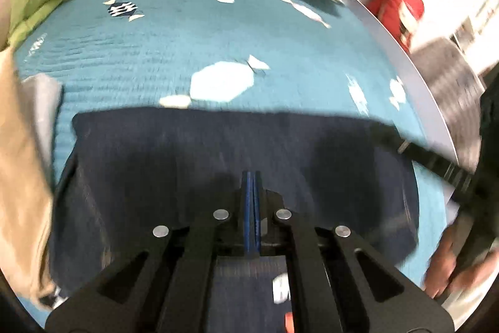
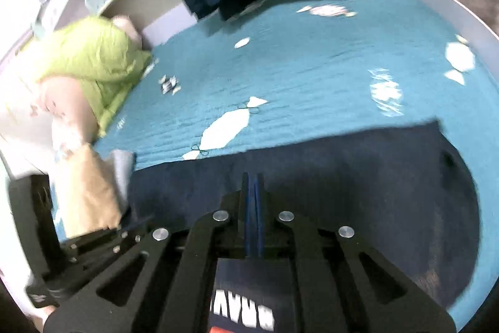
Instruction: Fold large clothes
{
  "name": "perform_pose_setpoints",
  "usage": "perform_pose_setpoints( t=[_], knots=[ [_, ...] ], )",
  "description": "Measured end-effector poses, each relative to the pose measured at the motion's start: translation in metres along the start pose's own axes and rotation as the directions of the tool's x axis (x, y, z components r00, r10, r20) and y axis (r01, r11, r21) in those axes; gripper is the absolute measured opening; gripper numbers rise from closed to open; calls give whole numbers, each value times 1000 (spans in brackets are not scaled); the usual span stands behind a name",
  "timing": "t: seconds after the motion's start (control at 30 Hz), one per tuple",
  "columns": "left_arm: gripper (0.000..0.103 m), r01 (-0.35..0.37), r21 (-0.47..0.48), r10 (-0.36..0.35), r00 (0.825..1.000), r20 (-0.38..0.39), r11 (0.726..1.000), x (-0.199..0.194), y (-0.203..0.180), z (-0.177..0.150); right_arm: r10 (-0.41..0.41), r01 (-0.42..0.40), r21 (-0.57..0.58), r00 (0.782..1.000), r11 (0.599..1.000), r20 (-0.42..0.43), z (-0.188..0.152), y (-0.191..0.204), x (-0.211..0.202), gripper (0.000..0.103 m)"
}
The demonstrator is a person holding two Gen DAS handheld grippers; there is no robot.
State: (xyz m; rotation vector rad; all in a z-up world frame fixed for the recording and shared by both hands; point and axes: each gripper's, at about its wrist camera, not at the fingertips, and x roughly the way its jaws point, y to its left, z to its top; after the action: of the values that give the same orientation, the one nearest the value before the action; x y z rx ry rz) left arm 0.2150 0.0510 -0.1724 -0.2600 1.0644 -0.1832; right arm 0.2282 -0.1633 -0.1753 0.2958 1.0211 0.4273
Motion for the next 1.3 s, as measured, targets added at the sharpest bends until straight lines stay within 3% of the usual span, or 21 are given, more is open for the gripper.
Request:
perform_pose_setpoints(
  t=[0.07,0.13,0.17,0.23,0.27,0.33,0.37,0.4,0.53,0.63,0.7,0.83,0.93,1.0,1.23,1.3],
  knots=[
    [4,-53,-39,52,998,-48,998,31,18,17,33,-34,-13,996,999,-88,8,3,42,3],
    [2,-107,-75,99,990,-103,991,65,32,25,-67,57,-67,983,996,-171,8,-4,86,1],
    [2,-93,-107,79,988,-129,990,76,42,25,-50,40,-51,979,998,-200,8,-14,95,0],
    [2,-28,-185,4,992,-128,982,75,61,27,112,-93,94,967,991,-228,12,-46,97,0],
    [2,-59,-169,38,992,-120,984,68,66,28,94,-68,128,972,989,-216,16,-60,86,0],
    [2,-256,-88,250,965,-77,963,55,76,29,-48,57,50,984,997,-171,23,-67,64,0],
    [3,-322,-75,317,946,-66,944,51,87,29,-215,214,-25,968,977,-128,27,-78,50,0],
    [2,-319,-101,312,947,-83,942,48,106,28,-250,249,-23,960,968,-127,28,-94,43,0],
    [2,-230,-148,219,972,-89,962,43,141,21,-200,220,140,970,965,-141,26,-151,31,0],
    [2,-315,-57,312,948,-61,947,58,126,15,-286,299,109,951,948,-120,21,-142,46,0],
    [2,-362,-55,359,932,-54,931,59,118,14,-338,349,78,932,934,-132,23,-130,47,0],
    [2,-351,-35,349,936,-53,936,48,116,14,-399,411,98,908,906,-128,25,-128,16,0],
    [2,-308,-44,306,951,-49,950,50,124,10,-352,376,145,921,915,-167,18,-149,27,0],
    [2,-306,-50,304,952,-46,951,51,124,12,-316,343,183,935,921,-160,13,-162,35,0],
    [2,-297,-61,296,955,-21,953,53,127,9,-318,355,197,928,914,-195,25,-159,30,0],
    [2,-305,-57,305,952,-20,951,54,126,9,-283,325,224,938,919,-200,29,-159,25,4]
  ],
)
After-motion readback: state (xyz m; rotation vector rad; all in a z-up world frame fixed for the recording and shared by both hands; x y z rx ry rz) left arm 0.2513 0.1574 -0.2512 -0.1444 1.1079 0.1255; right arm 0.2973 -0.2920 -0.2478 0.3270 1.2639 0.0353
